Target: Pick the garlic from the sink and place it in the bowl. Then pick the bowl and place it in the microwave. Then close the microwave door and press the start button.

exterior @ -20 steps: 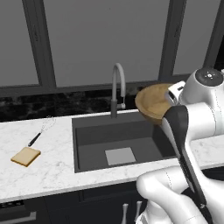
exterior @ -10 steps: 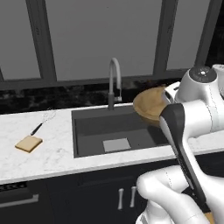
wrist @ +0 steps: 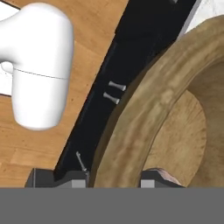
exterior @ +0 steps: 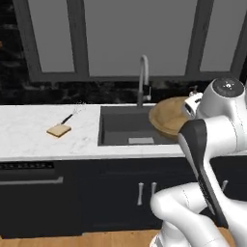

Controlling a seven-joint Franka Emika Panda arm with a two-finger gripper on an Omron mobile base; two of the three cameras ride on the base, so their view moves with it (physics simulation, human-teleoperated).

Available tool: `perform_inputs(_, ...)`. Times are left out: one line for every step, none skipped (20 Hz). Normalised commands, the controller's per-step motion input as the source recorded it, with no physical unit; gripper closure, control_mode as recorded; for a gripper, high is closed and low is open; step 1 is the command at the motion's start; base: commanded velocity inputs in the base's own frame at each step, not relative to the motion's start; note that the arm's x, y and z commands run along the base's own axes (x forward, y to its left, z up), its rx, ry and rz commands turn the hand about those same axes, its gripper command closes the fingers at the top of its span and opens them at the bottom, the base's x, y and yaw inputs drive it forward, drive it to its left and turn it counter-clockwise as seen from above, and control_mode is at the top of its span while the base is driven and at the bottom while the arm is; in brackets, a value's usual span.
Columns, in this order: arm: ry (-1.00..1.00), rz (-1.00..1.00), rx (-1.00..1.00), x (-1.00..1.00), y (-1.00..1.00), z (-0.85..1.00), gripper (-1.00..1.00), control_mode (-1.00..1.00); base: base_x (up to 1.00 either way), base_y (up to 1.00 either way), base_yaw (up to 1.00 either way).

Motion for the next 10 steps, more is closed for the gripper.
perform_inputs(0.00, 0.00, 0.00, 0.00, 0.00, 0.00, 1.00, 1.00, -0.05, -0.20, 0.86)
perform_inputs(0.00, 0.00, 0.00, 0.00, 0.00, 0.00, 1.00, 1.00, -0.07, -0.16, 0.89)
perform_inputs(0.00, 0.00, 0.00, 0.00, 0.00, 0.00, 1.00, 1.00, -0.09, -0.14, 0.90)
perform_inputs(0.00, 0.00, 0.00, 0.00, 0.00, 0.00, 1.00, 1.00, -0.08, -0.11, 0.91)
perform_inputs(0.00, 0.00, 0.00, 0.00, 0.00, 0.00, 1.00, 1.00, -0.07, -0.11, 0.91)
perform_inputs(0.00, 0.00, 0.00, 0.00, 0.00, 0.00, 1.00, 1.00, -0.16, -0.10, 0.92)
perform_inputs(0.00, 0.00, 0.00, 0.00, 0.00, 0.00, 1.00, 1.00, -0.15, -0.07, 0.91)
perform_inputs(0.00, 0.00, 0.00, 0.00, 0.00, 0.00, 1.00, 1.00, -0.19, -0.01, 0.93)
perform_inputs(0.00, 0.00, 0.00, 0.00, 0.00, 0.00, 1.00, 1.00, -0.18, 0.00, 0.94)
perform_inputs(0.00, 0.00, 0.00, 0.00, 0.00, 0.00, 1.00, 1.00, -0.13, 0.00, 0.93)
